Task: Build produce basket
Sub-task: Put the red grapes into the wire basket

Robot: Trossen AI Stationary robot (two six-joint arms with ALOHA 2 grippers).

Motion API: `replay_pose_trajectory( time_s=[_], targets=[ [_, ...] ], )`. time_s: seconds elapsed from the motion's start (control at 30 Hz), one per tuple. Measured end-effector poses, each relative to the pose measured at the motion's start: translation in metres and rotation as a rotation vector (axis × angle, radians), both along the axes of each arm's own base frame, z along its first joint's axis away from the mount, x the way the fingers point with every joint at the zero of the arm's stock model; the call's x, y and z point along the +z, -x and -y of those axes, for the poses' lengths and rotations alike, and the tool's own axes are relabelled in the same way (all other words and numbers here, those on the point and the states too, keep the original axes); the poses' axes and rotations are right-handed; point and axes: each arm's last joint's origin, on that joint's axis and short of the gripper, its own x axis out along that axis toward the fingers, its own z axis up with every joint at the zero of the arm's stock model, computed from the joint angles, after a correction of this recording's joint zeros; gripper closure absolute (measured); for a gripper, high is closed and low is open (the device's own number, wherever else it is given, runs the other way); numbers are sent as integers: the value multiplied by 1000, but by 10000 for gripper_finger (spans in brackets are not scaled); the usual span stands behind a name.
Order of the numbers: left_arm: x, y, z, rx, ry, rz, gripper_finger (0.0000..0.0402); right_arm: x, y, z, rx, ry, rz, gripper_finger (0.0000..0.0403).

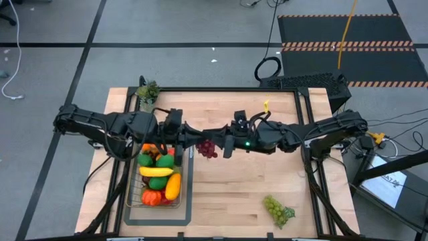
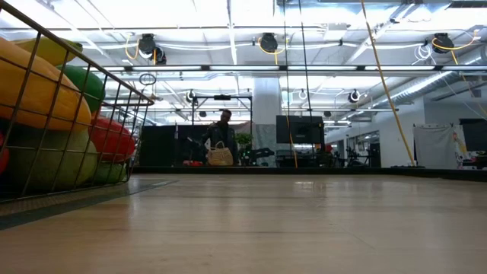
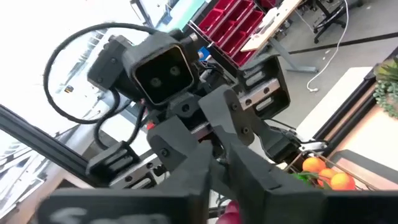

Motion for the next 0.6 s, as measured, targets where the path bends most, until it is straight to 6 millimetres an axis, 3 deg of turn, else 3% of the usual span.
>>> replay_pose_trajectory(
  time_s=[0.33,0.47,0.6],
  targets=[
    [21,29,-7,4,55,79,375,23,22,9,-16,85,45,199],
    [29,56,-11,-8,113,71,376,39,40,14,-34,156,73,165],
    [30,86,-12,-54,220,8,376,48,55,18,-63,228,62,157]
  ],
)
